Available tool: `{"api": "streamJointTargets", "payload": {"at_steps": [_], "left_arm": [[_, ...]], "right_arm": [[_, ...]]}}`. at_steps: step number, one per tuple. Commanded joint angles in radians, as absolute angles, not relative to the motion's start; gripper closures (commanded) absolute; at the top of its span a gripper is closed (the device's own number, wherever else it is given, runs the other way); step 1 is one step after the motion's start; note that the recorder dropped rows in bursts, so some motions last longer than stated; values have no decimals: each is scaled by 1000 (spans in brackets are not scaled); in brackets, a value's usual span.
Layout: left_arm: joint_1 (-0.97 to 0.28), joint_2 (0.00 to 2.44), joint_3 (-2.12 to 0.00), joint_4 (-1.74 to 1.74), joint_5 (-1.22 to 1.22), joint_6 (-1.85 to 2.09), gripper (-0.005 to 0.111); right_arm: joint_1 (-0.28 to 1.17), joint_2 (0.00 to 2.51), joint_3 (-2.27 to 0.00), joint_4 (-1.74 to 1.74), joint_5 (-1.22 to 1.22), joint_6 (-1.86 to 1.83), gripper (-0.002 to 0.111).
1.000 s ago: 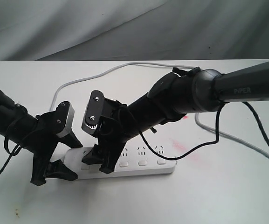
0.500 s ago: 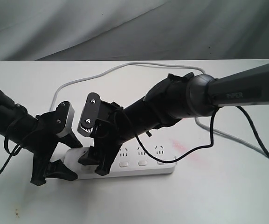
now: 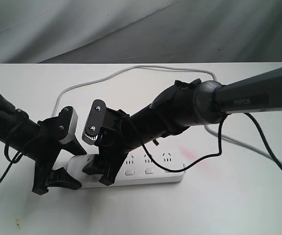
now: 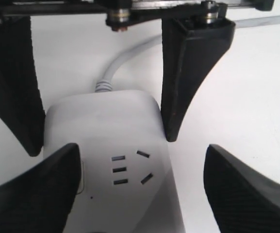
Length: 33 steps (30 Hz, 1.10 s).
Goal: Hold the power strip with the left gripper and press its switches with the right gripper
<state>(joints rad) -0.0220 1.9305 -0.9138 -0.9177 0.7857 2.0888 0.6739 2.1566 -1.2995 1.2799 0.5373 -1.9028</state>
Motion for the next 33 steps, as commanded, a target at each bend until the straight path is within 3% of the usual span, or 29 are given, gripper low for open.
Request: {"api": "streamJointTargets", "payload": {"at_steps": [1,9,25,33], "left_arm": [[-28,1931,-919,-925,788,2094,64],[-28,1931,-919,-925,785,2094,64],[-28,1931,-919,-925,785,2094,64],[-28,1931,-919,-925,785,2094,64]], "right_arm": [[677,2186,-1306,1236,526,-1864,42],[677,2195,-1306,1049,520,-1705,43],[678,2225,-1306,1067,501,-1692,43],[674,2083,-1306,1094,501,-1695,43]]}}
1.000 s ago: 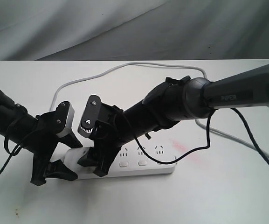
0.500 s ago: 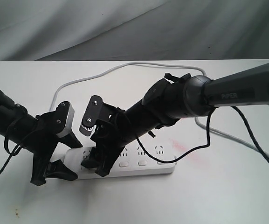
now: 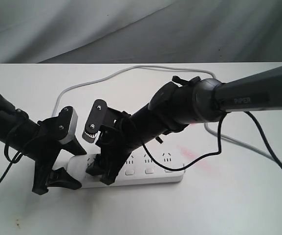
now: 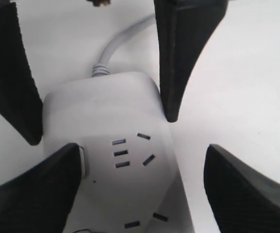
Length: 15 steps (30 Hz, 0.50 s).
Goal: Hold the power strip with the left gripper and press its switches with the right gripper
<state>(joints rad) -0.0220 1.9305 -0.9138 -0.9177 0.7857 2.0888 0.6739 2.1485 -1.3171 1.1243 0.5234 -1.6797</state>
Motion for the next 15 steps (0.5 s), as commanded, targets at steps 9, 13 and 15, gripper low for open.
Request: {"api": "streamJointTargets", "payload": {"at_steps": [9,13,15], "left_arm": [[-28,1931,-919,-925,785,2094,64],[-28,1931,-919,-925,785,2094,64],[-28,1931,-919,-925,785,2094,64]], "right_arm": [[626,1994,-1306,1094,579,-1691,43],[607,1994,-1300,1081,599,-1683,43],[605,1994,-1300,1051,599,-1662,43]]}}
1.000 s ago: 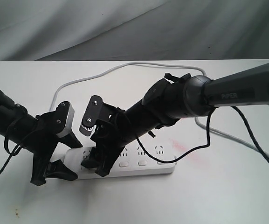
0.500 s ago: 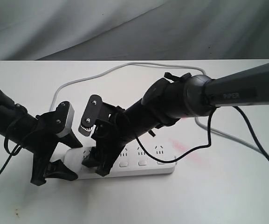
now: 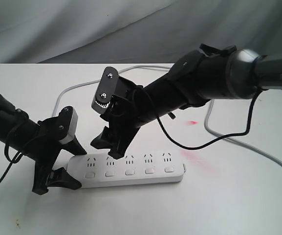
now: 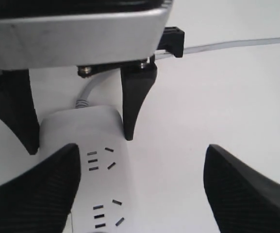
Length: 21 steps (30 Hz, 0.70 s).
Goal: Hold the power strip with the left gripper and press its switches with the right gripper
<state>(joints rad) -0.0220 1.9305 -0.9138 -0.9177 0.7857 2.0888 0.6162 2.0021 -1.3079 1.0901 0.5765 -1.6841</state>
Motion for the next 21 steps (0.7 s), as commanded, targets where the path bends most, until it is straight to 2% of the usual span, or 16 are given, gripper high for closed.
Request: {"api": "streamJointTargets", "payload": {"at_steps": [1,21], "left_arm": [[-28,1931,-919,-925,785,2094,64],[-28,1931,-919,-925,785,2094,64]], "right_arm": [[605,1994,-1300,1043,608,-1658,43],[605,2081,-1300,1020,640,-1640,43]]}}
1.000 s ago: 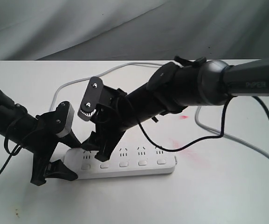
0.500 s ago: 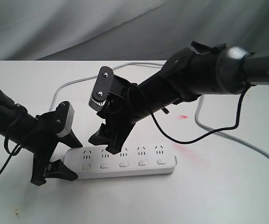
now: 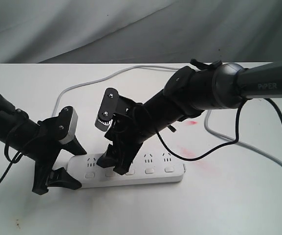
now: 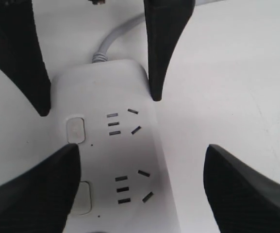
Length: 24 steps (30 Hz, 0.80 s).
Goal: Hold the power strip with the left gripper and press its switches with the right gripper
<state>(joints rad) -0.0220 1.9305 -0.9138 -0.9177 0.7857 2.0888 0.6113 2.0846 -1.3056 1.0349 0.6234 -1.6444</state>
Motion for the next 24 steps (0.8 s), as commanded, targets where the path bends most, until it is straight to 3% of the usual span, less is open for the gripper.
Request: {"api": "streamJointTargets", "payload": {"at_steps": [1,24], "left_arm": [[-28,1931,-919,-925,785,2094,64],[-28,1931,-919,-925,785,2094,64]], "right_arm": [[605,2081,-1300,1018,640,-1640,43],[607,2121,-1300,951,614,-1593,43]]}}
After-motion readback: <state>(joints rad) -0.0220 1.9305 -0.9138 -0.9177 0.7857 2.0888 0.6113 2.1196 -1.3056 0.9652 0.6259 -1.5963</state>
